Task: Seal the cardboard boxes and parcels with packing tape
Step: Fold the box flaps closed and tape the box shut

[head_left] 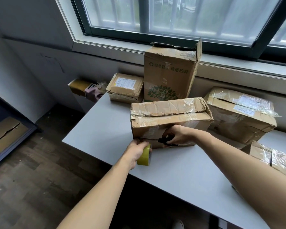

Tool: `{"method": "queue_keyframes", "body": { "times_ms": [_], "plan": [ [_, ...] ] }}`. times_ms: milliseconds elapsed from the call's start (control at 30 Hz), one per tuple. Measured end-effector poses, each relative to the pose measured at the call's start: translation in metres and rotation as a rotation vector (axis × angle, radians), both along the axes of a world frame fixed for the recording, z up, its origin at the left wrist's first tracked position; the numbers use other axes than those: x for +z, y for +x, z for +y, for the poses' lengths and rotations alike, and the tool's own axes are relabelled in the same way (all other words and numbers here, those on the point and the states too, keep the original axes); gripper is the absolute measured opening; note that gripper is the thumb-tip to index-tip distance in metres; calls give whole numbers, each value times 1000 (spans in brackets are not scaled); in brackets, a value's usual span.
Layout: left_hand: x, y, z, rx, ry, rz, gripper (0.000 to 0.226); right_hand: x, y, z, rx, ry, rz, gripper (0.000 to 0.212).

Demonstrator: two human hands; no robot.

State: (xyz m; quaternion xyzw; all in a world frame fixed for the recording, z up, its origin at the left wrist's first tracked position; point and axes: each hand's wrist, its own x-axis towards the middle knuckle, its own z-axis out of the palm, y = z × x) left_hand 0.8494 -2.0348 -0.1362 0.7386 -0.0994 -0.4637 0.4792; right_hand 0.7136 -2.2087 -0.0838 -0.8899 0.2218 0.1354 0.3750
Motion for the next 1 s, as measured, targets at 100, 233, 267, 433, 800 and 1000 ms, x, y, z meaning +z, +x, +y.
{"method": "queue_keyframes", "body": {
  "times_ms": [100, 233, 267, 433, 800, 1000],
  "plan": [
    [-1, 0, -2, -23, 26, -15, 42, 0, 3, 2, -10, -3, -20, 23],
    [-1, -11, 1, -88, 93, -7, 29, 3, 10, 1, -60, -57, -67, 19],
    [-1, -15, 3, -74, 101, -16, 22, 3, 12, 1, -50, -82, -65, 20],
    [1, -7, 5, -23, 90, -49, 24, -9, 2, 4, 2, -103, 78, 17],
    [11, 2, 10, -97, 132, -210, 7, -35, -13, 26, -128, -7, 222, 41],
    [6, 3, 20, -162, 157, -339, 13, -54, -51, 34, -258, -21, 217, 46]
  ]
}}
